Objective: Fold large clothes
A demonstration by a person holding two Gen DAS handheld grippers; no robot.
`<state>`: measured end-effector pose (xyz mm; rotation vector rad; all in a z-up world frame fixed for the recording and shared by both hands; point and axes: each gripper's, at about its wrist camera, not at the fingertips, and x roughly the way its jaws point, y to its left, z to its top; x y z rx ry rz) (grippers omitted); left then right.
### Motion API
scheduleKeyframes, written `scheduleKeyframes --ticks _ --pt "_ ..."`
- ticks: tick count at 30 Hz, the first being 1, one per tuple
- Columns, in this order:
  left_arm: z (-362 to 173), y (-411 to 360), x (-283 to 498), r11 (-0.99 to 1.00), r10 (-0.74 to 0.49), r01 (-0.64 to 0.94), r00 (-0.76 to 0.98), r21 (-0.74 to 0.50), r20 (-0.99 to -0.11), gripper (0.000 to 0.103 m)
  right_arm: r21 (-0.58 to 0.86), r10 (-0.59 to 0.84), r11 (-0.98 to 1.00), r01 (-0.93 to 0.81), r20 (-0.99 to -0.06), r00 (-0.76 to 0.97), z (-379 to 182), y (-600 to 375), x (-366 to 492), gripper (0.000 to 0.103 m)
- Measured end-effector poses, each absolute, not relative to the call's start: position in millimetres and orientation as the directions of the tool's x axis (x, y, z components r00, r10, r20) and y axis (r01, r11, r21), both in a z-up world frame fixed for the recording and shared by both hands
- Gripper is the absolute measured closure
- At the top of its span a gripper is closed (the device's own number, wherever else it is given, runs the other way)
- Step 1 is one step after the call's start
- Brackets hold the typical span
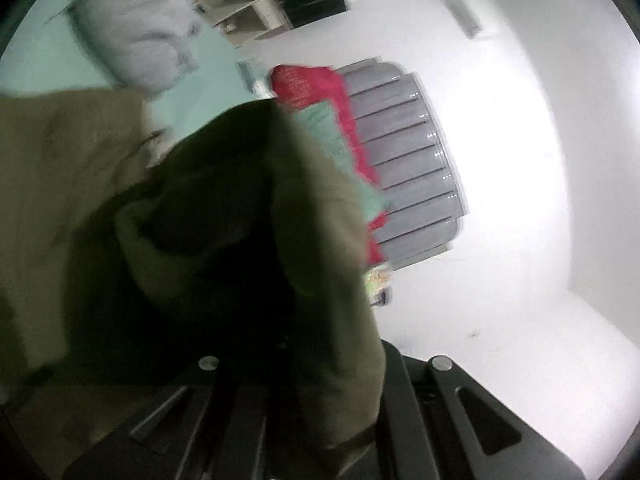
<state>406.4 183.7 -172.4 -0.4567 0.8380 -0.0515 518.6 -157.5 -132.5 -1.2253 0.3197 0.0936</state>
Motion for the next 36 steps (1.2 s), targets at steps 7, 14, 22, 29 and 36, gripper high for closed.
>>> scheduleKeyframes --ticks 7,14,22,29,36 --pt "-177 177 391 0.894 -0.265 -0.110 0.650 -0.434 -0.712 0.000 -0.530 0.105 0.571 -0.627 -0.711 0.695 -214 -163 442 0.038" --pt "-185 152 351 0.894 -0.289 -0.099 0.618 -0.438 -0.731 0.000 -0.248 0.225 0.762 -0.598 -0.764 0.605 -182 -198 429 0.028" --pt "-188 138 277 0.881 -0.266 -0.156 0.618 -0.447 -0.740 0.000 -0.153 0.243 0.871 -0.467 -0.692 0.679 -123 -242 309 0.018" --pt "-201 129 213 0.892 -0.176 -0.231 0.614 -0.388 -0.770 0.000 -0.105 0.017 0.988 -0.117 -0.669 0.743 -109 -370 222 0.018" --pt "-225 123 177 0.892 -0.161 -0.272 0.556 -0.361 -0.816 0.000 0.085 -0.009 0.991 0.107 -0.740 0.672 -144 -458 187 0.018"
